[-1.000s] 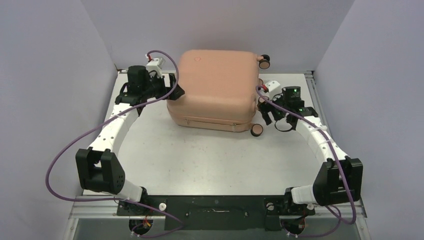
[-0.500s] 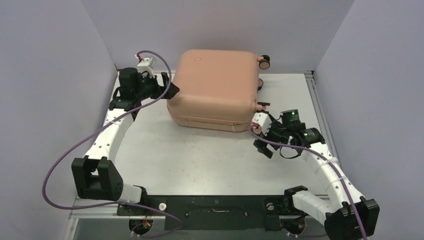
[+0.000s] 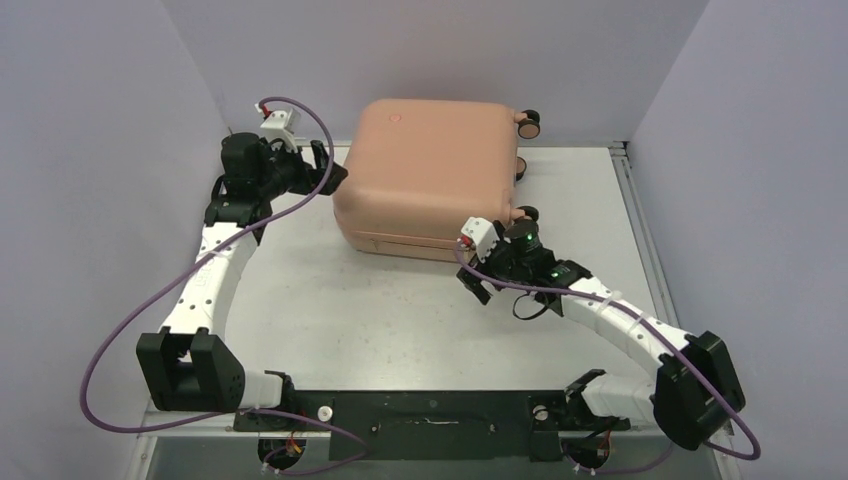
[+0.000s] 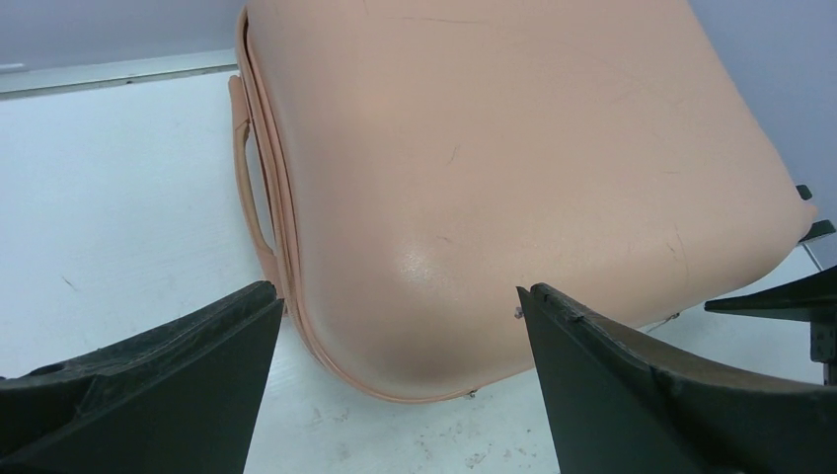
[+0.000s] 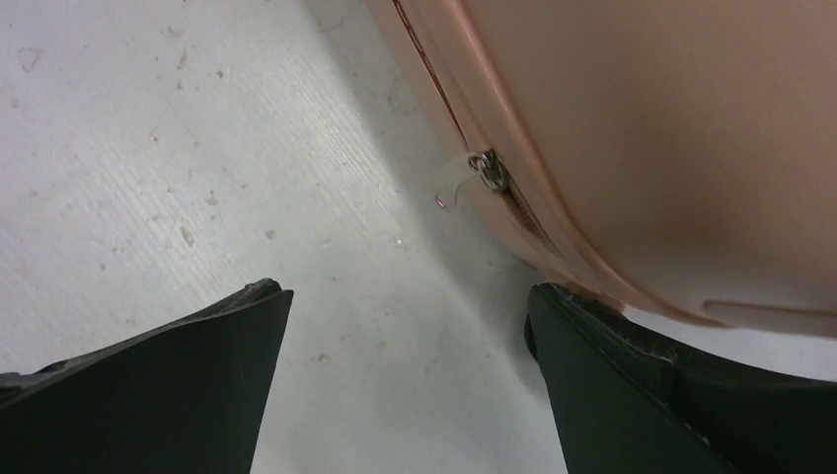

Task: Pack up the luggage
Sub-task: Zip the luggage at the center of the board.

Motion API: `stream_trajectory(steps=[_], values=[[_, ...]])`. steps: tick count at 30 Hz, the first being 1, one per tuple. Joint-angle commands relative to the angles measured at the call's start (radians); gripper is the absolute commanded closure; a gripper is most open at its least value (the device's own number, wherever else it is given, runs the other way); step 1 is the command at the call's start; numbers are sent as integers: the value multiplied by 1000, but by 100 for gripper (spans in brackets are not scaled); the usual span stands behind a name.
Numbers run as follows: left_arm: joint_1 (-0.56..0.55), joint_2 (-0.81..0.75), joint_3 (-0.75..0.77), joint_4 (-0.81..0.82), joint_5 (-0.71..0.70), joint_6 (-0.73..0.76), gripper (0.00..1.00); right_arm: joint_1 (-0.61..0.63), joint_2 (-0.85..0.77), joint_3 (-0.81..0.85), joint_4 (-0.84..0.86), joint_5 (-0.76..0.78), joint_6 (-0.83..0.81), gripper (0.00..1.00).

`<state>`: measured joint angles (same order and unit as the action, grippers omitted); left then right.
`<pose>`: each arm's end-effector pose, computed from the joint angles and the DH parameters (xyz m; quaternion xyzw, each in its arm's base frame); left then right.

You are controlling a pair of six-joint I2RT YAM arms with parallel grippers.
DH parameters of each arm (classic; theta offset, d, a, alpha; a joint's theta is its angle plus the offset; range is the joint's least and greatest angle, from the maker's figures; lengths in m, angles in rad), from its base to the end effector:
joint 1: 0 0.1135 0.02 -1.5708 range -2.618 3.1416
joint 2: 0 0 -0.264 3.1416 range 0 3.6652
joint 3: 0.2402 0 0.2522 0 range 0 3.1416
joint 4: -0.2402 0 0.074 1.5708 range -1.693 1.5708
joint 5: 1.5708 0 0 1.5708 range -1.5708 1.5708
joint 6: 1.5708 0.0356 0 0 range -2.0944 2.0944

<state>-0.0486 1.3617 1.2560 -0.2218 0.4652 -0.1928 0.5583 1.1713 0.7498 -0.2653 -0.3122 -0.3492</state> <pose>0.3142 -0.0313 0.3715 0.0769 0.7986 -0.2543 0.5400 0.2052 0.1411 0.2428 -0.4512 0.7734 0.1839 0.4056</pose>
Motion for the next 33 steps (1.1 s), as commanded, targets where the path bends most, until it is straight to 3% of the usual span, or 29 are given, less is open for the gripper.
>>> stream_trajectory(steps=[1, 4, 15, 18, 24, 33], values=[[7, -12, 11, 18, -31, 35, 4, 62, 69, 19, 161, 118, 153, 2], [9, 3, 32, 6, -56, 46, 4, 90, 76, 9, 167, 167, 193, 4], [10, 36, 70, -59, -168, 112, 4, 260, 229, 31, 226, 725, 237, 15], [12, 26, 59, -71, -189, 138, 4, 274, 238, 41, 220, 785, 251, 20], [22, -7, 46, -78, -214, 158, 4, 300, 261, 78, 235, 916, 217, 19], [24, -33, 35, -73, -213, 151, 4, 314, 315, 143, 212, 925, 219, 18]])
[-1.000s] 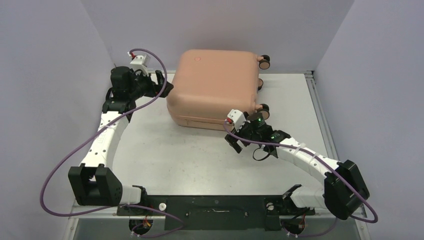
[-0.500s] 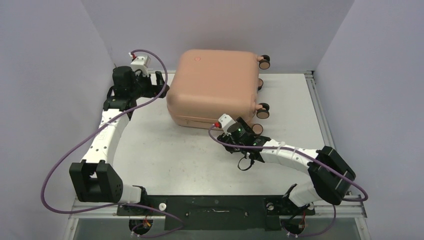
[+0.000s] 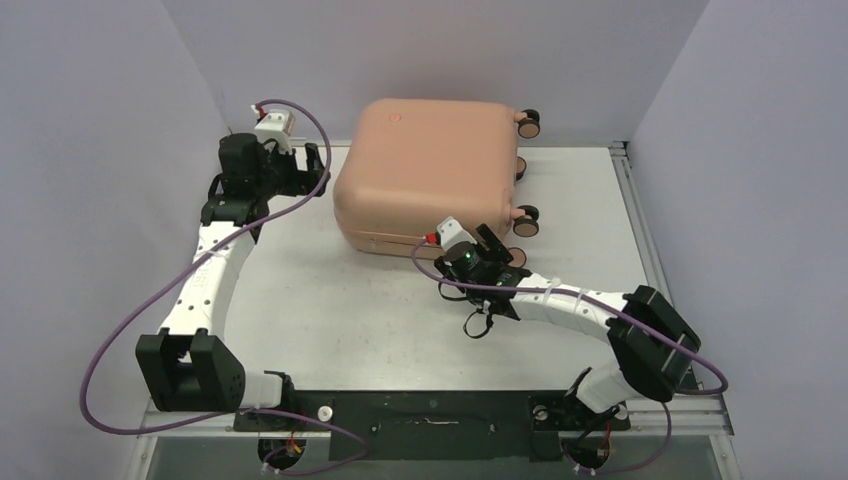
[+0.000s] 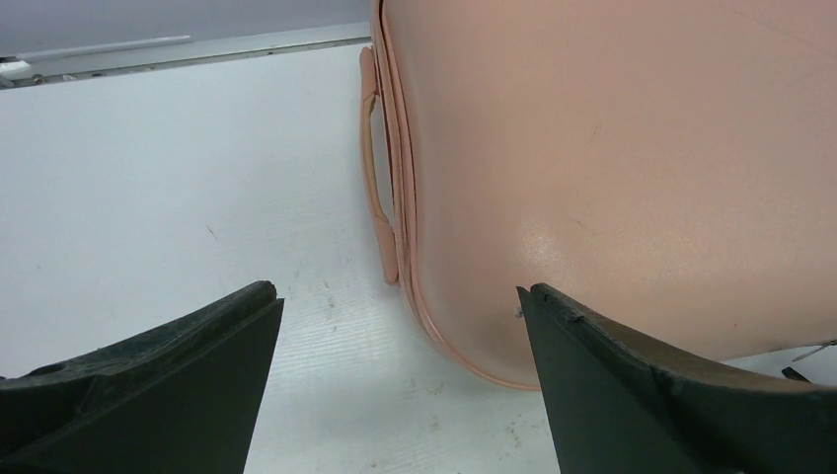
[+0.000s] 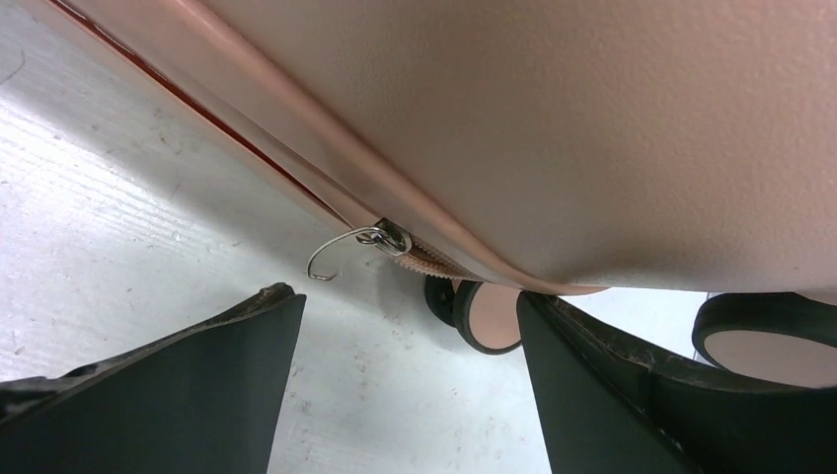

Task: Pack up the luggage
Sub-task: Zip the luggage at the center of the board.

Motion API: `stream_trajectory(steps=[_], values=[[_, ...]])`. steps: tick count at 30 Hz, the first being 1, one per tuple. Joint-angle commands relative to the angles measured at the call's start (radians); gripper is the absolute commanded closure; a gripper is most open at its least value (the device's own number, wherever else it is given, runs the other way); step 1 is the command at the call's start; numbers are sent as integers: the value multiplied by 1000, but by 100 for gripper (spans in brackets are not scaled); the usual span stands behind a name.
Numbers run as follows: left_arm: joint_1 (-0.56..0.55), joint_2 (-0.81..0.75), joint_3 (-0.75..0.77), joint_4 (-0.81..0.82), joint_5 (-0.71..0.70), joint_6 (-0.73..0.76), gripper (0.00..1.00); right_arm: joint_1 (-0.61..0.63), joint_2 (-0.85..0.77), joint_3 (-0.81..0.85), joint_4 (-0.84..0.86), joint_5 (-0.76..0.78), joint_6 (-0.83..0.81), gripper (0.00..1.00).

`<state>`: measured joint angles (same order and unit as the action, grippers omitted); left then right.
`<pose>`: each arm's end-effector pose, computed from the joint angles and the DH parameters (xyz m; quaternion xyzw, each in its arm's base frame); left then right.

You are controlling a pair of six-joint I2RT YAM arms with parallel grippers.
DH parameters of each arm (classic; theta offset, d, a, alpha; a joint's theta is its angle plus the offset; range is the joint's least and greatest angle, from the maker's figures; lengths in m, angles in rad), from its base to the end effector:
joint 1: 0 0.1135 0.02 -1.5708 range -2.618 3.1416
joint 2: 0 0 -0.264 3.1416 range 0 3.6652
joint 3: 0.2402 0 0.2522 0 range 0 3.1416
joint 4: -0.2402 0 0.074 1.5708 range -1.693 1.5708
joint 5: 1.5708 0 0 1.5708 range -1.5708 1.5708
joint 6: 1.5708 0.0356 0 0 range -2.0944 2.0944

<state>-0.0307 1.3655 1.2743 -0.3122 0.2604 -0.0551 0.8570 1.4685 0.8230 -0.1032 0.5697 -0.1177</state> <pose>0.3149 -0.0188 0.3668 0.0615 0.8282 -0.1317 0.5413 0.2116 0.2149 0.2059 -0.3128 0.8299 -0.1017 0.4506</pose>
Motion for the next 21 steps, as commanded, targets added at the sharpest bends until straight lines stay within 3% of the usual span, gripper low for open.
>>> stream_trajectory(steps=[1, 11, 17, 21], values=[[6, -41, 15, 18, -9, 14, 4, 17, 24, 74, 51, 52, -15, 18], [19, -48, -21, 49, 4, -6, 4, 6, -11, 68, 70, 72, 6, 23], [21, -61, -32, 58, 23, -18, 4, -144, -138, 12, 28, -84, 93, 29], [23, -68, -34, 57, 27, -20, 4, -168, -172, 26, -22, -152, 107, 31]])
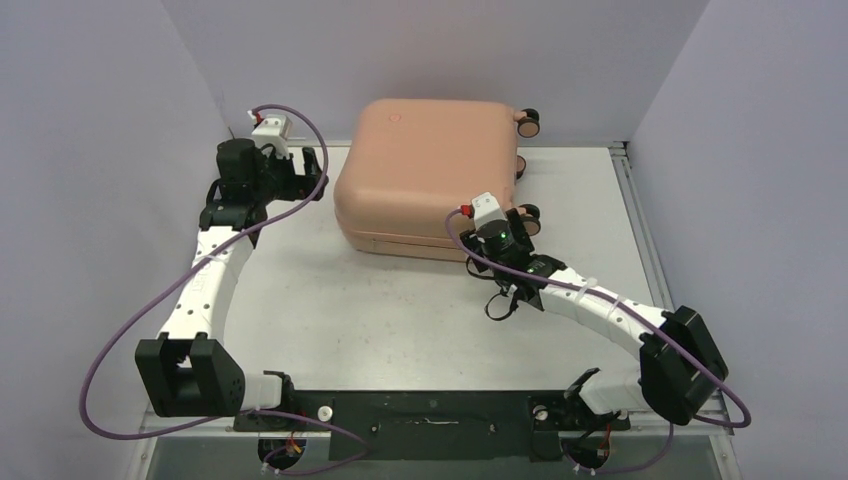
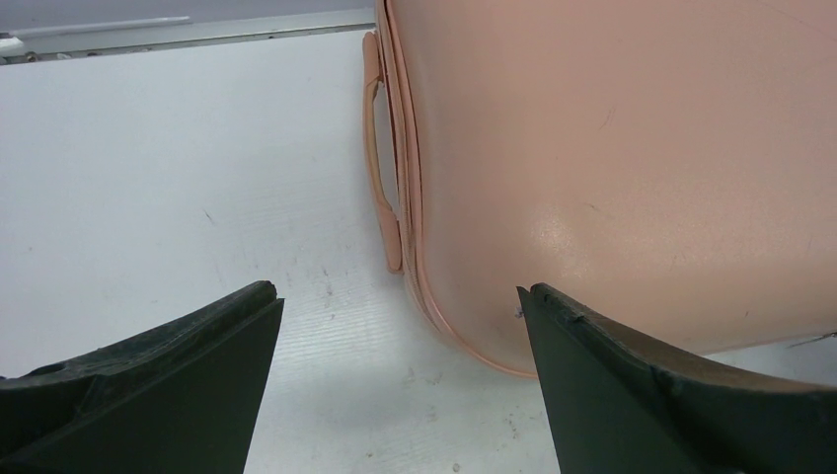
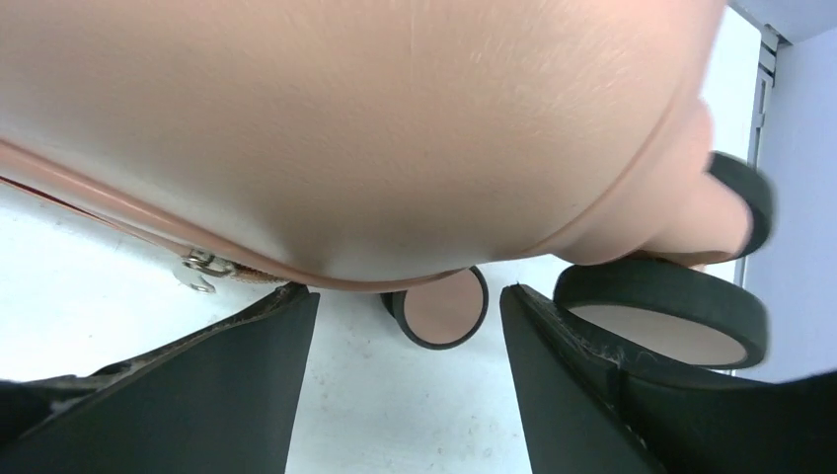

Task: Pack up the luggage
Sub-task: Zip the luggage at the center of the board.

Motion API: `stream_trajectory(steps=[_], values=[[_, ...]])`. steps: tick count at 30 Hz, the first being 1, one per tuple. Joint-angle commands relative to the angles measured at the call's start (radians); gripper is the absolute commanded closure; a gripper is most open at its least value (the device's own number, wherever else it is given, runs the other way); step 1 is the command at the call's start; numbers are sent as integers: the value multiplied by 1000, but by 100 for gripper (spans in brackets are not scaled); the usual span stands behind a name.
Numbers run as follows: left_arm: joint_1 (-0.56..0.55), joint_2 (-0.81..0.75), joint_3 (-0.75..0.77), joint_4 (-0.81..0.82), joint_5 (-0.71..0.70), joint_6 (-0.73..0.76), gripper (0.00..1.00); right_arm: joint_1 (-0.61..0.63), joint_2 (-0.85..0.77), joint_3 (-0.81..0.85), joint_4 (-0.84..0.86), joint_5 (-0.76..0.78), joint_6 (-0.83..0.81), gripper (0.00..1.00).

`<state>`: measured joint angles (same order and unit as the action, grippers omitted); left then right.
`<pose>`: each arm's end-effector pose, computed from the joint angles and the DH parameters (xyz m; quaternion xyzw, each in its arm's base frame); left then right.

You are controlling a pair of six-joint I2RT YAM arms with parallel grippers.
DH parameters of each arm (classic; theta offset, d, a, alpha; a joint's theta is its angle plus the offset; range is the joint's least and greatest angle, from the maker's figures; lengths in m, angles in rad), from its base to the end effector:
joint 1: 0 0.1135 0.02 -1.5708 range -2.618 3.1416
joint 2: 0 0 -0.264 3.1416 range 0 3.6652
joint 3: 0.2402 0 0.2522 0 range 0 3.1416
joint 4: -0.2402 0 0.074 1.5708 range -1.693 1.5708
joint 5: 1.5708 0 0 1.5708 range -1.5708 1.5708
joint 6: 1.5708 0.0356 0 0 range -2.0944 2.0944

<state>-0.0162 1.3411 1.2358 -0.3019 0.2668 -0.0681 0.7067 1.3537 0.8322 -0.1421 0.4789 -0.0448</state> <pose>0.3091 -0.0144 0.3616 0.0516 0.8297 -0.1340 0.5395 0.2301 0.1749 0.2362 -0.2238 0.8504 -0.0633 0.4719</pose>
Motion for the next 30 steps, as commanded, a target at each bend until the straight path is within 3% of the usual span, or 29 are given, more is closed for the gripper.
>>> stream_trajectory(steps=[1, 5, 15, 23, 30], values=[[9, -42, 7, 44, 20, -6, 4, -21, -60, 24, 4, -84, 35, 32], [8, -44, 16, 35, 20, -2, 4, -10, -54, 43, -29, -205, 45, 36], [11, -51, 1, 43, 12, 1, 4, 22, -39, 46, -51, -288, 88, 39], [11, -42, -6, 50, 14, -1, 4, 136, 59, 55, 37, -71, 20, 32], [11, -46, -26, 69, 21, -5, 4, 203, 119, 59, 92, 100, -92, 36]])
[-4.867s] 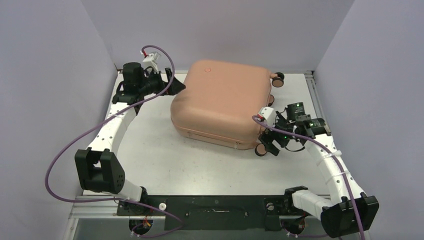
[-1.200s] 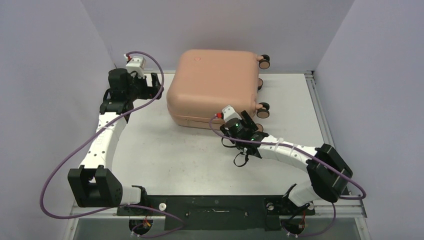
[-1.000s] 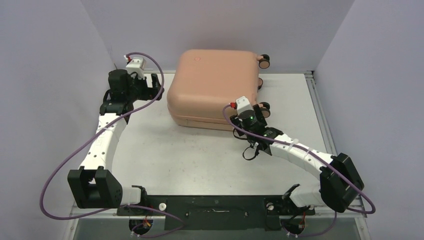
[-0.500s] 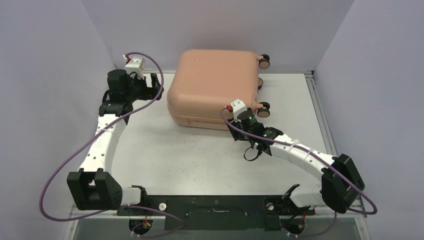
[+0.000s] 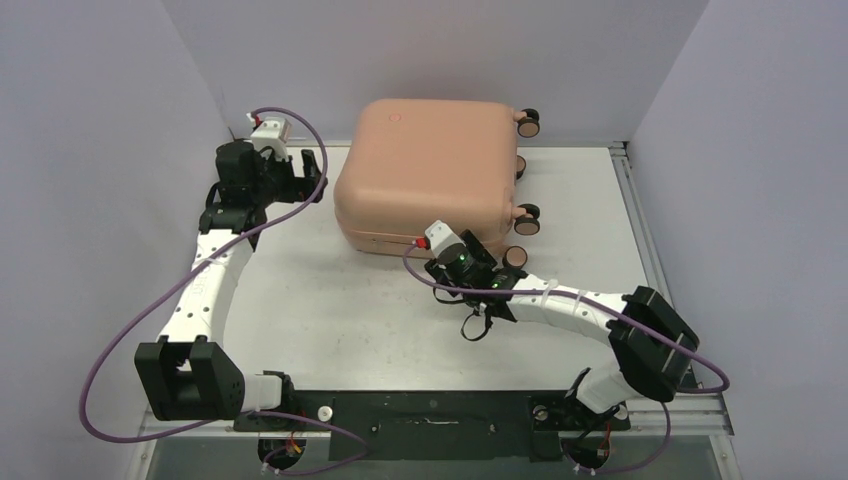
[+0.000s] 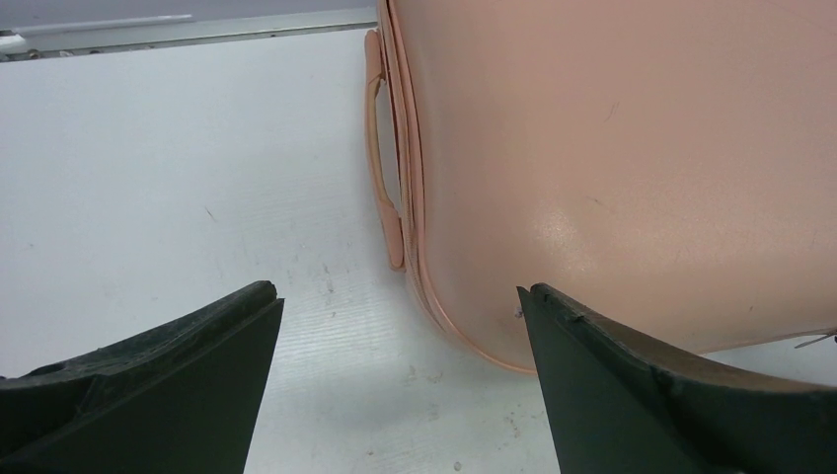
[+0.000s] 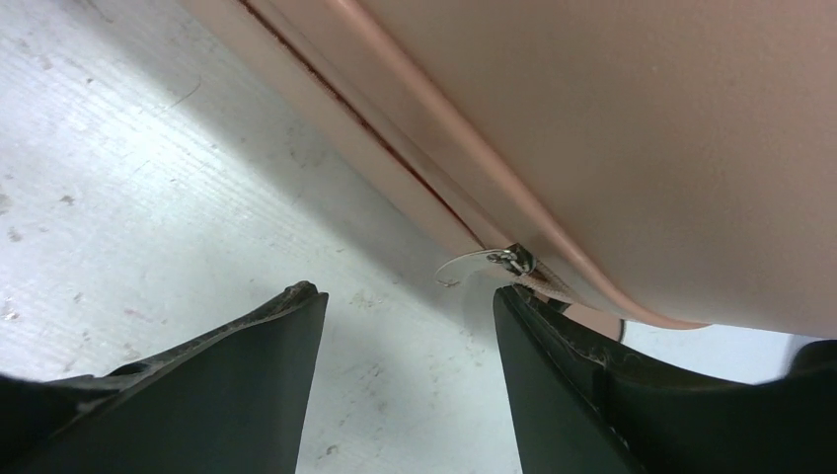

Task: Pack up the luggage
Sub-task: Zip the luggage at the center of the board.

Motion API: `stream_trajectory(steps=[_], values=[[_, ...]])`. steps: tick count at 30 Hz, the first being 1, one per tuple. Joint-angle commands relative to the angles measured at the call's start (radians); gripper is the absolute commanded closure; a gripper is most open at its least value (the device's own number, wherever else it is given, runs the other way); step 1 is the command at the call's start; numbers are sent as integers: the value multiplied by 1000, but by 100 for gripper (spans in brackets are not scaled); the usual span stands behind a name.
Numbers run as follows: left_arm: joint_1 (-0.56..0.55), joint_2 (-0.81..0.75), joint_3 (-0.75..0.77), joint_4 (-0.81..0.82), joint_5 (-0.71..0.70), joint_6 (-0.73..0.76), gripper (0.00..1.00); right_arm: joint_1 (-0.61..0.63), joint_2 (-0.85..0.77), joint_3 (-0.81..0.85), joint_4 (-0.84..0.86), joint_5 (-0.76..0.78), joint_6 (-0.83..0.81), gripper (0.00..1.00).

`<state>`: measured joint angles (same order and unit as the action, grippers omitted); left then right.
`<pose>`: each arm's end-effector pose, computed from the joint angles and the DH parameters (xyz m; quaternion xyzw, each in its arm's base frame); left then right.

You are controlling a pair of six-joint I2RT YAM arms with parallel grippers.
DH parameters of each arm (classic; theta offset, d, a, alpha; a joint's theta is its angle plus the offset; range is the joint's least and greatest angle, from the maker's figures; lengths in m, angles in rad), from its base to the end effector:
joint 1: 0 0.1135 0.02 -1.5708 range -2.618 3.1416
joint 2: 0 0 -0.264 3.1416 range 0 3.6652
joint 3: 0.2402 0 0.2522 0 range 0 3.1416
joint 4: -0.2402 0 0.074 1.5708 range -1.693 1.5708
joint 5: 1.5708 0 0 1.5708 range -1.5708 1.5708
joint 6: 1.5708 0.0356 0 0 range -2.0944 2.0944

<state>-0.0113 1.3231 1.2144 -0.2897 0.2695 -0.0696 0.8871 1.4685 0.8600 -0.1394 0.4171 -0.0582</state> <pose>0.3050 -0.0129 0.3605 0.0502 0.8273 -0.1340 0.5432 0.2047 0.2285 0.2129 -0.3345 0.8361 -0.0161 0.4346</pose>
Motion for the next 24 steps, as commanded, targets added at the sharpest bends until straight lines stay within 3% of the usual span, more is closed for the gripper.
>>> stream_trajectory(steps=[1, 8, 16, 20, 24], values=[[5, -27, -6, 58, 20, -5, 4, 25, 6, 28, 102, 184, -98, 37], [38, -39, -18, 72, 36, -14, 4, 26, -20, -35, 242, 280, -223, 41], [45, -48, -21, 74, 48, -25, 4, 26, 8, -40, 269, 297, -248, 45], [50, -59, -27, 74, 55, -26, 4, 16, -36, -67, 279, 299, -268, 58], [51, -60, -25, 76, 62, -30, 4, -29, -106, -84, 207, 239, -219, 60]])
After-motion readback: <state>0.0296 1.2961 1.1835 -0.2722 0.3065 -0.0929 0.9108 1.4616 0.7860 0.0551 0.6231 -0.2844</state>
